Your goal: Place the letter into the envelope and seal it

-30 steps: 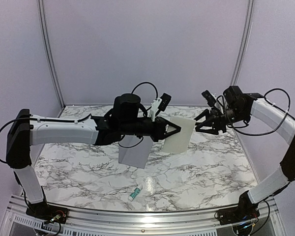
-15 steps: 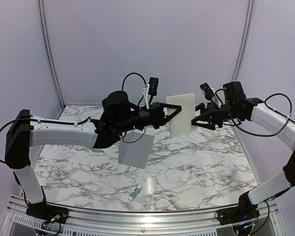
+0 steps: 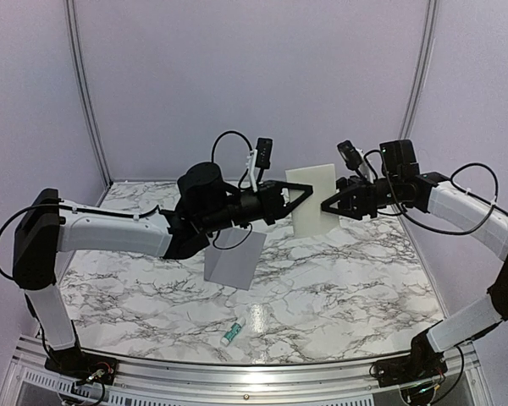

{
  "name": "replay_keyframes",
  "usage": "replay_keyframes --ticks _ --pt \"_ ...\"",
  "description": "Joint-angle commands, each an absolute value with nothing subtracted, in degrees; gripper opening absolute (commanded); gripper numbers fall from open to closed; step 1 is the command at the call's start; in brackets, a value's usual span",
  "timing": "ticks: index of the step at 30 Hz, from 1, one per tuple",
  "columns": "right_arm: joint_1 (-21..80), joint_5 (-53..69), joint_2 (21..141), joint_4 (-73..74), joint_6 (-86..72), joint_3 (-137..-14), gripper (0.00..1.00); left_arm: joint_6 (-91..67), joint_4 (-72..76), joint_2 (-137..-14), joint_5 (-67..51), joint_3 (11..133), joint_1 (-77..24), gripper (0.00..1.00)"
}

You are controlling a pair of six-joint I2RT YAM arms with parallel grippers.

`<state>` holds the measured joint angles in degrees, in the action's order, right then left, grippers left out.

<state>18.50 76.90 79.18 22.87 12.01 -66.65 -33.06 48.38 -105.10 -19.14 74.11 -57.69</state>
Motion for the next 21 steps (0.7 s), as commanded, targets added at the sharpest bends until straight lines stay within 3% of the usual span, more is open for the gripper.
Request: replay_keyframes --ticks 1,7,10,11,12,13,17,21 --pt "19.2 77.4 79.7 19.7 9.1 -66.5 0.43 -33.2 51.4 -106.4 -19.7 74.0 -57.5 0.00" --pt "19.5 77.6 80.5 19.8 9.0 -66.4 0.32 -32.9 51.4 -107.0 -20.2 74.3 -57.5 0.00" --pt "19.6 78.1 80.8 19.5 8.9 -66.4 0.06 -32.5 51.4 -107.0 -19.8 74.2 -57.5 0.01" --pt "19.5 78.3 81.0 19.5 8.9 -66.4 0.00 -32.3 51.4 -107.0 -19.7 74.1 -57.4 0.02" --pt "19.6 78.3 81.1 19.4 8.9 -66.4 0.00 -32.1 51.3 -107.0 -19.6 74.0 -57.4 0.04" --pt "19.6 78.0 81.1 19.5 9.0 -66.3 0.00 -31.9 51.3 -106.9 -19.5 73.8 -57.3 0.07" --pt "18.1 76.2 81.1 22.9 12.5 -66.1 0.00 -31.2 51.0 -104.8 -16.8 70.5 -56.4 0.41" --pt "13.7 75.9 81.1 27.1 17.5 -64.7 0.00 -29.0 46.7 -99.9 -13.4 64.3 -54.3 0.57"
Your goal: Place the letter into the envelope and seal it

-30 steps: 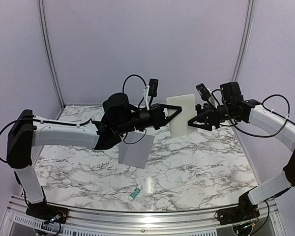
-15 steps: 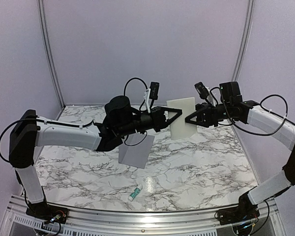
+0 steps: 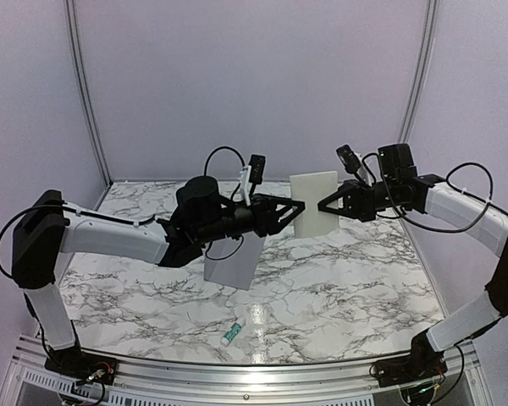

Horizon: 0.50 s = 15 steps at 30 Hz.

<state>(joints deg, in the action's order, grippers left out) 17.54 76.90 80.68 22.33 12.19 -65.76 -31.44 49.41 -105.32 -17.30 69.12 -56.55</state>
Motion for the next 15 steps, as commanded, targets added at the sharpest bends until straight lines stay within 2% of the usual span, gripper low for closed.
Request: replay_keyframes --ticks 1,7,11,15 --pt "12.5 75.6 81.0 28.0 19.1 -64.3 0.00 -28.1 44.8 -98.5 -12.8 62.9 -53.3 0.58" --pt "10.3 68.9 81.7 40.3 34.6 -62.4 0.00 -21.6 28.6 -90.3 -7.5 55.7 -49.5 0.63" --pt "9.6 68.5 82.7 41.2 38.6 -58.4 0.00 -18.6 17.1 -87.4 -3.2 53.7 -46.0 0.64" --pt "9.3 69.1 83.9 41.8 41.4 -56.4 0.00 -18.9 12.3 -87.7 -3.1 52.4 -41.4 0.67"
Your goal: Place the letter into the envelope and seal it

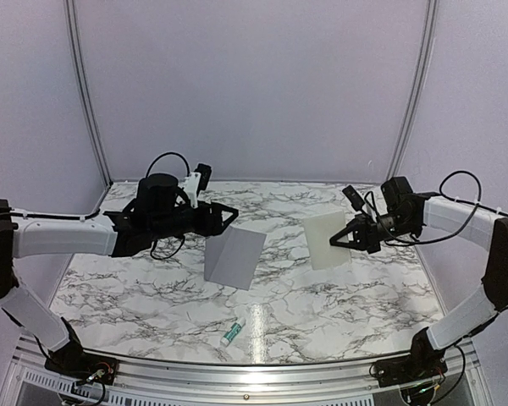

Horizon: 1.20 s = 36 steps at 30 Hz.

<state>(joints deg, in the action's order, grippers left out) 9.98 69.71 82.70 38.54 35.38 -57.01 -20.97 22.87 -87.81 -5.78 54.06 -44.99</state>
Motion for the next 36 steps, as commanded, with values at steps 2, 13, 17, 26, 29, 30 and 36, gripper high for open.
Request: replay_keyframes --ticks 2,13,17,26,29,30,36 --pt "9.4 68.5 84.1 42.1 42.1 -56.4 0.00 -19.1 9.8 -89.7 -3.1 53.0 -39.3 0.67" --pt "9.3 67.0 81.9 41.6 42.5 -54.7 0.00 -28.5 8.6 -102.1 -14.8 56.3 -30.8 0.56" --pt "9.3 66.7 82.1 41.4 42.6 -54.6 0.00 -29.0 9.4 -105.3 -16.5 57.7 -29.9 0.55" --pt "9.4 66.6 82.4 41.6 42.6 -54.6 0.00 -30.5 11.0 -111.2 -21.3 60.8 -29.3 0.36" --pt "9.3 66.6 82.6 41.6 42.6 -54.7 0.00 -30.6 11.2 -111.6 -22.1 61.3 -29.3 0.30" --pt "9.3 66.7 82.7 41.6 42.6 -54.7 0.00 -30.6 11.2 -111.8 -22.3 61.4 -29.3 0.28" --pt "9.4 67.0 83.0 41.8 42.8 -54.8 0.00 -31.0 11.3 -113.1 -24.2 62.3 -29.3 0.21"
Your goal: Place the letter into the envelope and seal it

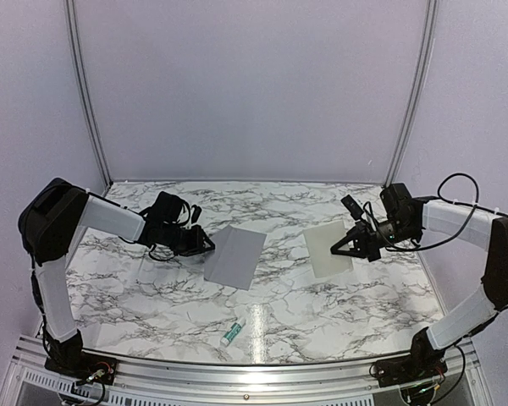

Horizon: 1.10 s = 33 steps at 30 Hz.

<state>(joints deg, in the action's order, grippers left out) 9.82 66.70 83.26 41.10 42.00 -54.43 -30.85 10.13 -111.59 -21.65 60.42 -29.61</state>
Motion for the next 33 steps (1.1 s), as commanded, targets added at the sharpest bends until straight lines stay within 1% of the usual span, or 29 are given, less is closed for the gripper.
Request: replay_keyframes --ticks 1,7,14,19,24,29,33 --pt "9.3 67.0 83.1 41.9 42.8 -54.8 0.00 -31.1 11.3 -113.3 -24.4 62.4 -29.3 0.20" --pt "9.3 67.1 83.1 42.2 43.1 -54.8 0.00 -31.2 11.3 -113.9 -24.7 62.7 -29.3 0.13" --pt "9.4 67.1 83.1 42.6 43.5 -55.1 0.00 -28.8 10.3 -112.6 -25.0 64.0 -29.3 0.00" --pt "9.4 65.3 83.8 48.3 48.0 -60.0 0.00 -21.7 4.3 -108.9 -28.7 67.7 -29.3 0.00" --pt "9.4 60.3 83.9 56.5 54.0 -67.5 0.00 -11.9 -6.8 -103.8 -31.4 71.7 -29.3 0.00" --pt "9.7 54.8 82.8 62.0 56.1 -76.0 0.00 -5.3 -12.4 -98.0 -34.9 73.5 -29.7 0.00" --pt "11.8 50.9 81.6 64.6 56.8 -83.3 0.00 0.5 -19.6 -96.7 -36.9 76.9 -31.0 0.00"
